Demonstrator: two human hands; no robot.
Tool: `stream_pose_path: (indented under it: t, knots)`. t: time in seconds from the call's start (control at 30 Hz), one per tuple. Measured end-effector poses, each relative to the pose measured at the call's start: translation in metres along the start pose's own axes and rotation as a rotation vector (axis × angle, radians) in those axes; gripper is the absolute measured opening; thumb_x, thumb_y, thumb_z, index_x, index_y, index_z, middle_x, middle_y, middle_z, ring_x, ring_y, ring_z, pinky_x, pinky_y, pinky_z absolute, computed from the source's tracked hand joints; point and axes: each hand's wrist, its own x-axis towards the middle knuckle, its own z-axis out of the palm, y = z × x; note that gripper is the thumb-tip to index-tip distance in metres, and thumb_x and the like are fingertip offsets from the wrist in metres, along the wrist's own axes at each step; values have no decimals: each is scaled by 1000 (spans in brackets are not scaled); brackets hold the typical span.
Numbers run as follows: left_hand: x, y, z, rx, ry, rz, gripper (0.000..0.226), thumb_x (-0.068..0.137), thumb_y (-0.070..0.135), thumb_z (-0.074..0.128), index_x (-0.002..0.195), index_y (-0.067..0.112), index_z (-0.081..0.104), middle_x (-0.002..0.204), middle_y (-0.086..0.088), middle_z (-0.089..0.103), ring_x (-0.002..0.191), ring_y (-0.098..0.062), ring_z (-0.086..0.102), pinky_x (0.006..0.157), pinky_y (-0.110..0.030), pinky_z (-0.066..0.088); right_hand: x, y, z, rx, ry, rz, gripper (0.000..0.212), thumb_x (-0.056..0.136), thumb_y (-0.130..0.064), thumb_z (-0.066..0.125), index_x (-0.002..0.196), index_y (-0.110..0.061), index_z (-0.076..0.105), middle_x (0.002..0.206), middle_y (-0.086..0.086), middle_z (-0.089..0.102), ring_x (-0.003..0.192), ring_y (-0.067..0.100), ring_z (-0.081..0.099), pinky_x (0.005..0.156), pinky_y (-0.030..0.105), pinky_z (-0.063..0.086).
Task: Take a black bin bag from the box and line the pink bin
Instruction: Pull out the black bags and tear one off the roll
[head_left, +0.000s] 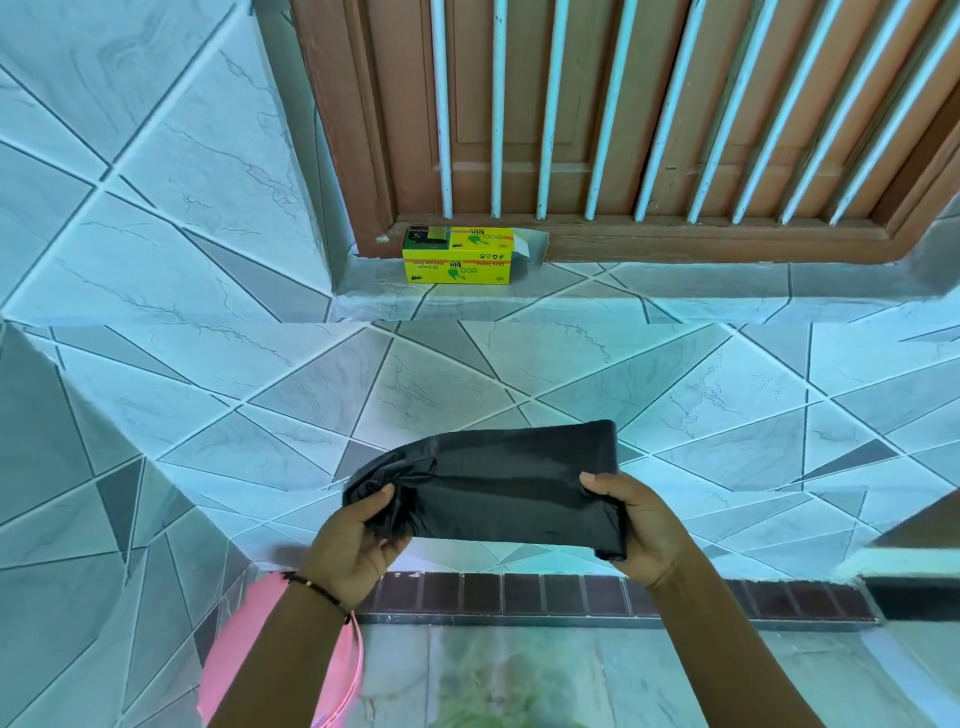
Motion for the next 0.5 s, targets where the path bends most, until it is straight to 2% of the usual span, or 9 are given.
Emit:
stream_pose_path:
  t: [0.1,0.17,0.23,0.3,0.4,0.43,0.5]
  knots:
    - [1,-2,-6,-307,-120,-61,46,51,26,83,89,2,72,93,-17,73,82,-33,71,67,-48,59,3,1,4,-29,-4,-13,55,51,-9,84,102,3,68,100,20,71,84,31,71,67,38,59]
    - [0,-20,-4,-475,-156,-108,62,47,44,79,83,-5,72,95,-24,71,84,-40,70,65,-58,56,5,3,8,-28,1,-36,35,65,-3,75,98,5,68,96,20,72,82,31,71,67,39,59]
    - [-5,-43,9,-496,-225,-189,83,41,53,81,96,-8,67,107,-28,67,98,-45,64,73,-63,52,7,6,14,-46,16,-37,31,70,-1,69,100,5,67,94,20,72,81,30,71,67,38,59]
    - [-11,-55,28,-436,-346,-239,98,45,51,84,120,-5,55,126,-27,57,116,-41,55,89,-58,49,10,10,20,-89,35,-30,40,68,-7,71,105,5,63,95,20,70,81,30,69,68,37,58]
    - [-15,-43,47,-349,-495,-174,91,60,39,82,133,-1,44,137,-21,50,127,-33,47,103,-49,40,10,12,24,-115,37,-36,37,70,-11,70,105,0,64,97,18,70,82,28,68,71,35,58]
    - [-14,-37,49,-327,-515,-131,87,62,37,81,133,2,45,137,-19,50,128,-33,47,105,-50,38,8,11,24,-121,30,-42,33,73,-10,70,105,-1,65,97,16,71,83,27,69,71,34,58]
    - [-18,-29,57,-306,-509,-95,77,63,33,80,128,5,52,132,-18,55,123,-33,53,100,-49,45,6,9,25,-144,22,-51,28,75,-11,68,101,-4,67,93,14,72,81,26,69,69,33,58]
